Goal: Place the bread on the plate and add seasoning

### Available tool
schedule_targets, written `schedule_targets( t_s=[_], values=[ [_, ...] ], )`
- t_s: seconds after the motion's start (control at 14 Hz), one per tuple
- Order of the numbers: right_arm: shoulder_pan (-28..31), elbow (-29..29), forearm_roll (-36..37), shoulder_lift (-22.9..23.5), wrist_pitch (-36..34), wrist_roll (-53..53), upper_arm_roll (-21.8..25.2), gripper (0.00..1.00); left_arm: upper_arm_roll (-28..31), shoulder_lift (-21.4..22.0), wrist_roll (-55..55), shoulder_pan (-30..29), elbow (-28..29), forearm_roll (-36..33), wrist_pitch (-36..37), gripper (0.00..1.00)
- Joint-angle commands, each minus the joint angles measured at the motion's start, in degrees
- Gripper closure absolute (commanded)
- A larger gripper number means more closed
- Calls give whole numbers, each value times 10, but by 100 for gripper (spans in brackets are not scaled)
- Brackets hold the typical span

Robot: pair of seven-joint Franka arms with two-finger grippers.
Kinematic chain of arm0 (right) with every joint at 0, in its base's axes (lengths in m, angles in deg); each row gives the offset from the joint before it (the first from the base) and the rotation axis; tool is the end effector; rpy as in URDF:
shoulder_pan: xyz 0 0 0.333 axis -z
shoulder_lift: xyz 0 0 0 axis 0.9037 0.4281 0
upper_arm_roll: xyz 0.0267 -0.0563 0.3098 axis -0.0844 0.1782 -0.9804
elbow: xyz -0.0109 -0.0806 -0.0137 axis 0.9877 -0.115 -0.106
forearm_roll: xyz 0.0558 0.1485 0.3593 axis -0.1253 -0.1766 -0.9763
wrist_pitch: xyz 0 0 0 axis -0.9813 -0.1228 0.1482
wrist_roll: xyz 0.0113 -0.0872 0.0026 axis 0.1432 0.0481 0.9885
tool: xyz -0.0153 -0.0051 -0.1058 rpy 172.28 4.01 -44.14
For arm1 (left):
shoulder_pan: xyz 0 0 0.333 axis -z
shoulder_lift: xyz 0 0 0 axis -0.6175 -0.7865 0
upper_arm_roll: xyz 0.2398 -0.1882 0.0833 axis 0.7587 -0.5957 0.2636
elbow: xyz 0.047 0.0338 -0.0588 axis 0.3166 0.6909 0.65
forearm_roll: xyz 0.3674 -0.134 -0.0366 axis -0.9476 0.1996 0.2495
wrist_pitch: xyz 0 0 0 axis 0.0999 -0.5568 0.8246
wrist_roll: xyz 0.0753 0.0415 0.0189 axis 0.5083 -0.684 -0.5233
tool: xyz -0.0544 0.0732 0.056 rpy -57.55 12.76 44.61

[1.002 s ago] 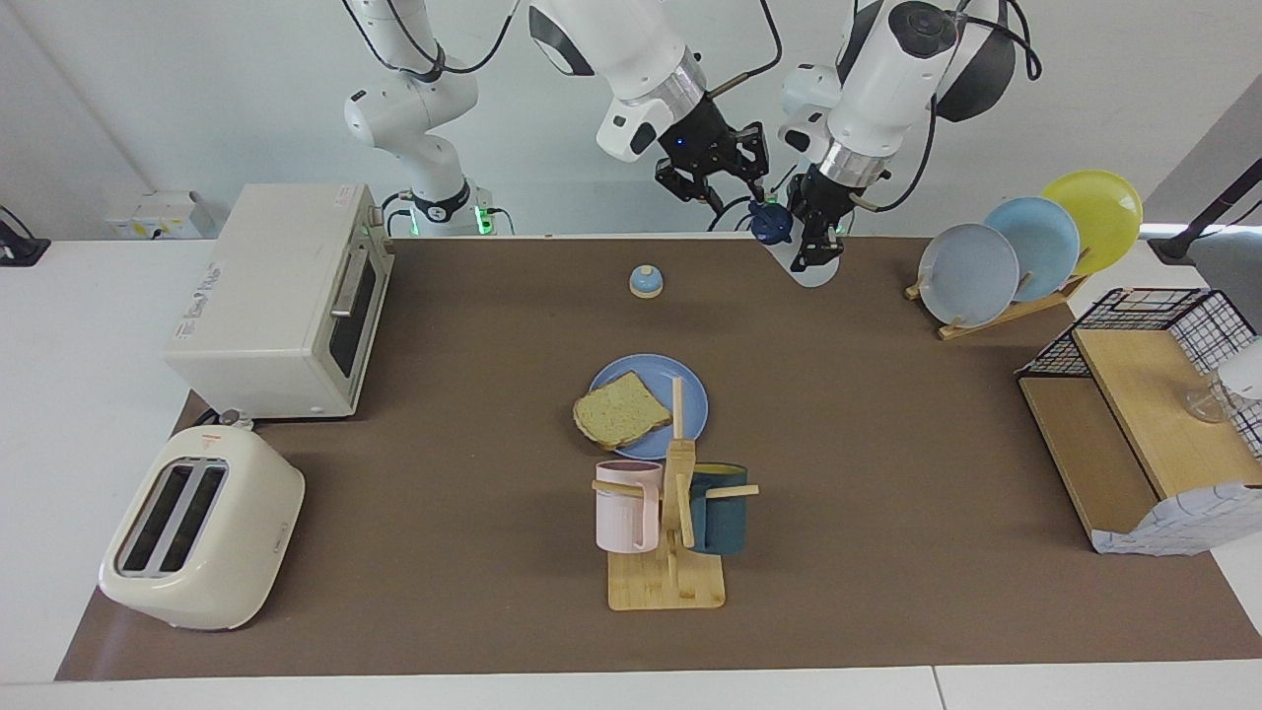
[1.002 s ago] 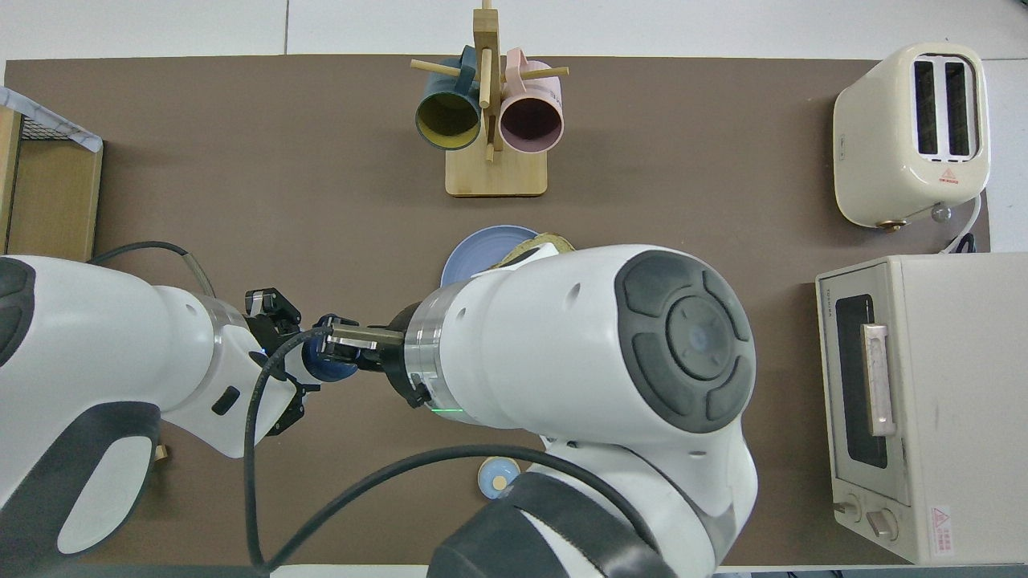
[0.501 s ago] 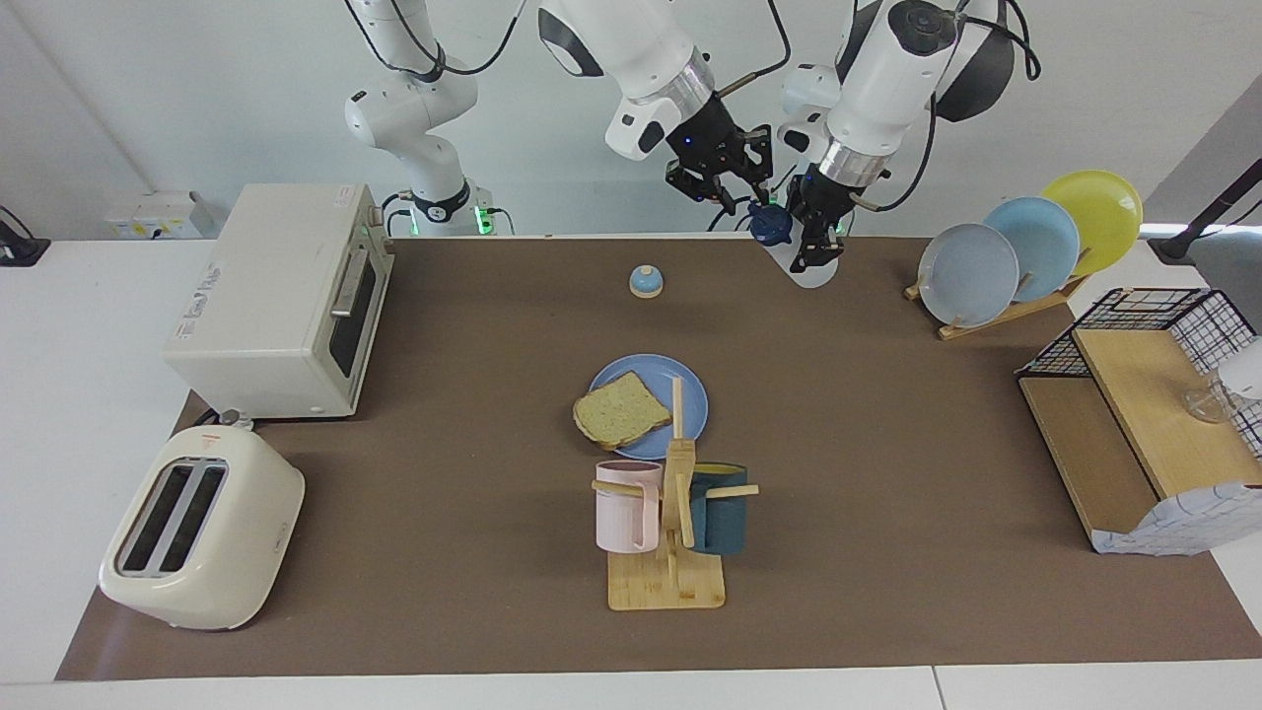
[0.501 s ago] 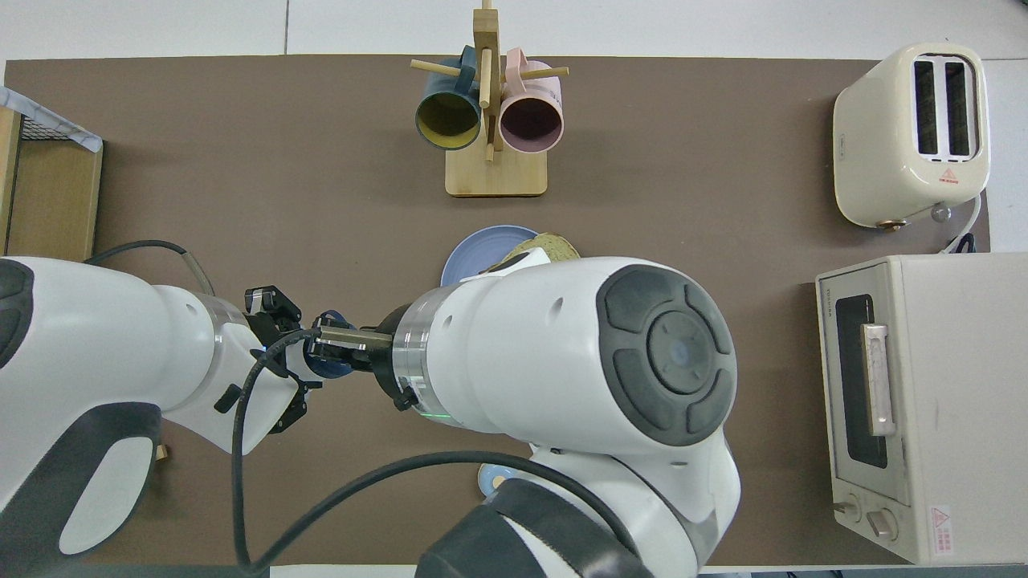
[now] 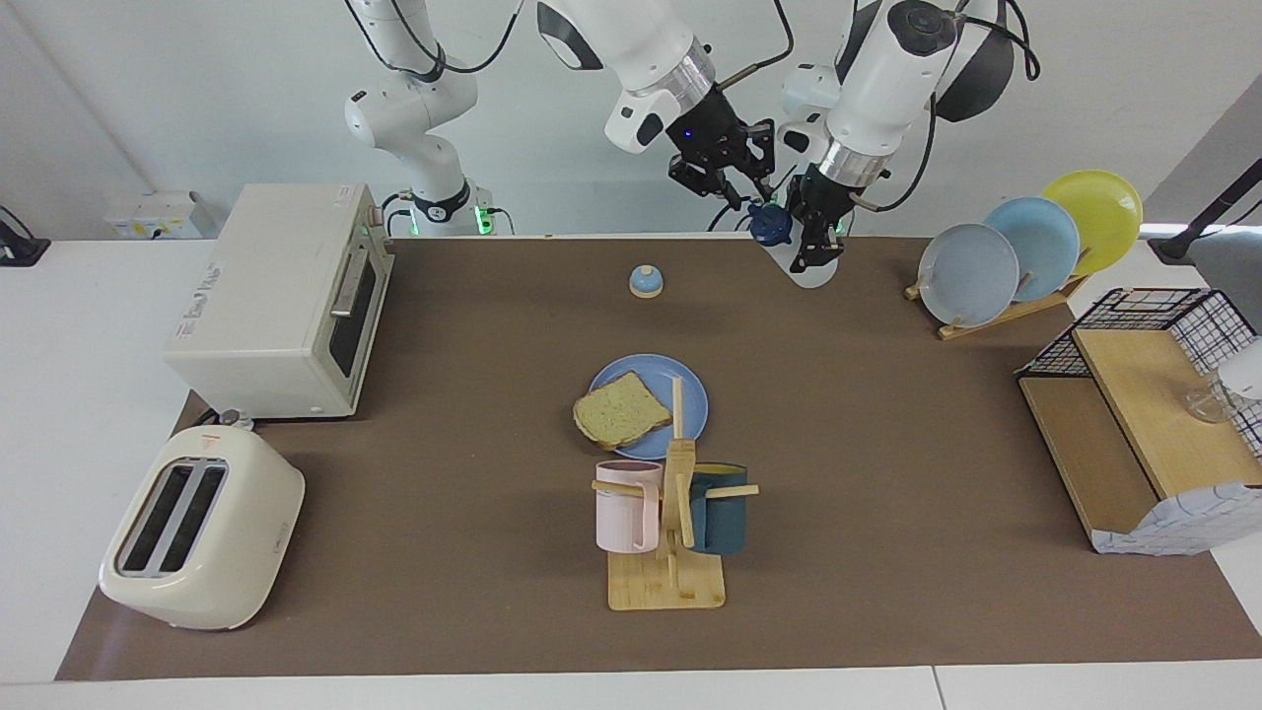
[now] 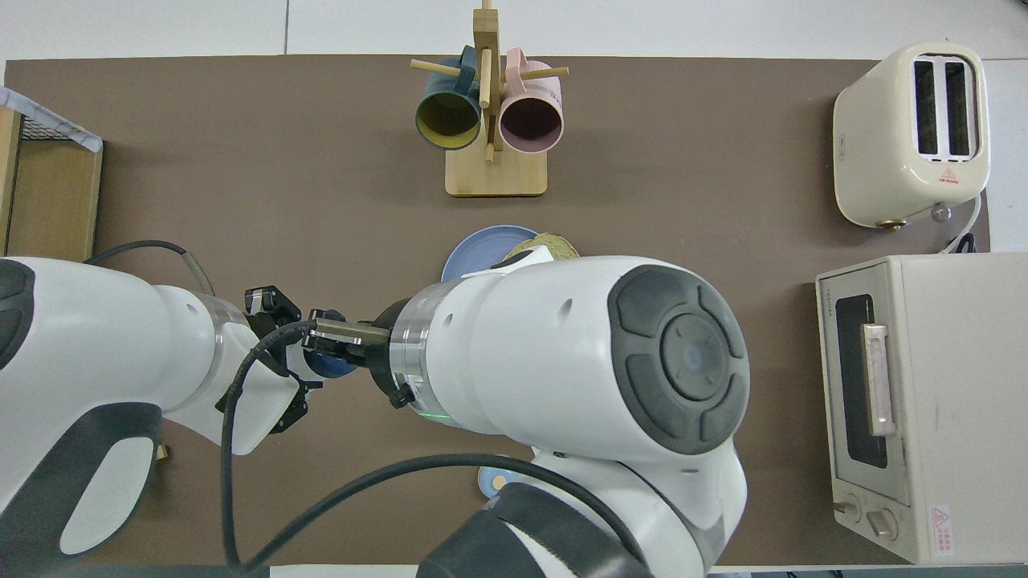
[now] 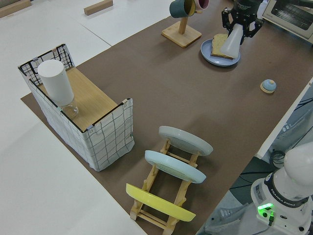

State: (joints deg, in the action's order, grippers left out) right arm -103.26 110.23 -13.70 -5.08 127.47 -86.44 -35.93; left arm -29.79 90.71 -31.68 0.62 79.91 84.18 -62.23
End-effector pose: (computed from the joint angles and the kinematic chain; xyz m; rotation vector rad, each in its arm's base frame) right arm 0.4555 0.4381 0.6243 -2.5000 0.3178 0.0488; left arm 0.4271 -0.2081 0.5418 2.1842 -2.0667 0.0623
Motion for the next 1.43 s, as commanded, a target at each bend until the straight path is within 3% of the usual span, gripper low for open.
schedule_targets(
  t_s=[0.0,0.07,0.5,0.64,1.36],
  values=[
    [4,-8,12,7,5,-15,-4,60,2,19,12,9,19,-4,-14,100],
    [4,-7,12,7,6,-15,-4,62,2,19,13,8,19,-4,-15,100],
    [4,-7,12,9,8,-15,-4,95,2,19,13,8,20,-4,-15,100],
    [4,-7,12,9,8,-15,-4,100,2,19,13,9,20,-4,-15,100],
    [8,-1,2,7,34,-18,-3,100,2,19,15,9,20,-4,-14,100]
  ],
)
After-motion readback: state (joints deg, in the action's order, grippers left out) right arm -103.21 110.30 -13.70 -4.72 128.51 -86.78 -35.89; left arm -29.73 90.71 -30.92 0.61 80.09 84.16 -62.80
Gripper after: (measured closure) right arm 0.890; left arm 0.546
